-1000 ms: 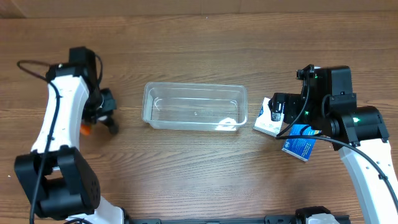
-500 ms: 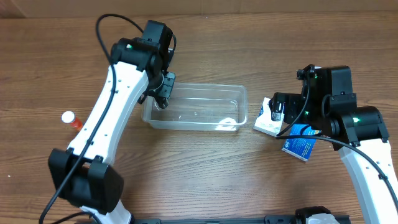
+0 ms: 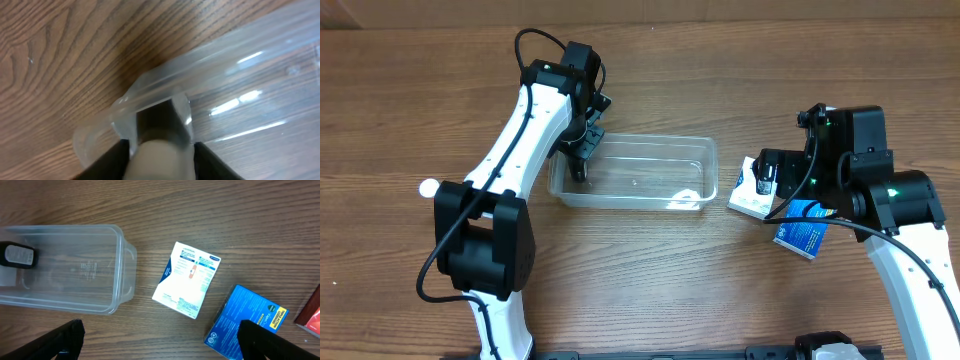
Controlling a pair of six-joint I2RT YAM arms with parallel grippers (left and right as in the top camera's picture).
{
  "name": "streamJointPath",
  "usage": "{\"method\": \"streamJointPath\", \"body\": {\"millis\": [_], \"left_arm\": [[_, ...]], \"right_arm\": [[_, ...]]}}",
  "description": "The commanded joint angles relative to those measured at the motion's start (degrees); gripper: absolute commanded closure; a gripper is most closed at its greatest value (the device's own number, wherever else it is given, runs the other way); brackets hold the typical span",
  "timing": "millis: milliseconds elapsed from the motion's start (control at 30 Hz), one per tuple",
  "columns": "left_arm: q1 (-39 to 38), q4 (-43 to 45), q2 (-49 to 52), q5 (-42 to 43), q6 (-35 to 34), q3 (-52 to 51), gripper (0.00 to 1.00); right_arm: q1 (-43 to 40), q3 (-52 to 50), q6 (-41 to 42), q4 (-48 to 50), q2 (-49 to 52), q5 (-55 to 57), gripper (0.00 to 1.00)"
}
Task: Pack container
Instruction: 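Lower the black bottle into the container's left end, release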
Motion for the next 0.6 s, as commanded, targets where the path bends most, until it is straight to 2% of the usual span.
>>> {"method": "streamJointPath", "body": {"millis": [0, 100, 133, 233, 300, 333, 433, 567], "left_arm": [[0.1, -1.4, -0.1, -0.2, -0.8, 0.3, 0.40], [-0.2, -4.3, -8.5, -0.5, -2.9, 3.3, 0.18], [-0.1, -5.9, -14.0, -2.1, -5.0, 3.8, 0.00], [6.6, -11.2, -28.6, -4.7, -13.9, 3.8, 0.00], [15.7, -14.7, -32.3, -2.6, -19.6, 3.3, 0.00], [23.5, -15.6, -32.7, 1.9, -21.3, 1.6, 0.00], [32.9, -11.4, -32.3, 8.8, -19.5, -5.7, 0.00], [39.0, -2.5, -29.2, 8.8, -19.5, -17.7, 0.00]], "right_arm": [[0.2, 1.7, 0.1, 0.1, -0.6, 0.1, 0.00], [0.2, 1.7, 0.1, 0.1, -0.6, 0.1, 0.00], [0.2, 1.7, 0.1, 0.1, -0.6, 0.1, 0.00], [0.2, 1.7, 0.1, 0.2, -0.6, 0.1, 0.00], [0.2, 1.7, 0.1, 0.1, -0.6, 0.1, 0.00], [0.2, 1.7, 0.1, 0.1, -0.6, 0.1, 0.00], [0.2, 1.7, 0.1, 0.1, -0.6, 0.1, 0.00], [0.2, 1.7, 0.1, 0.1, -0.6, 0.0, 0.00]]}}
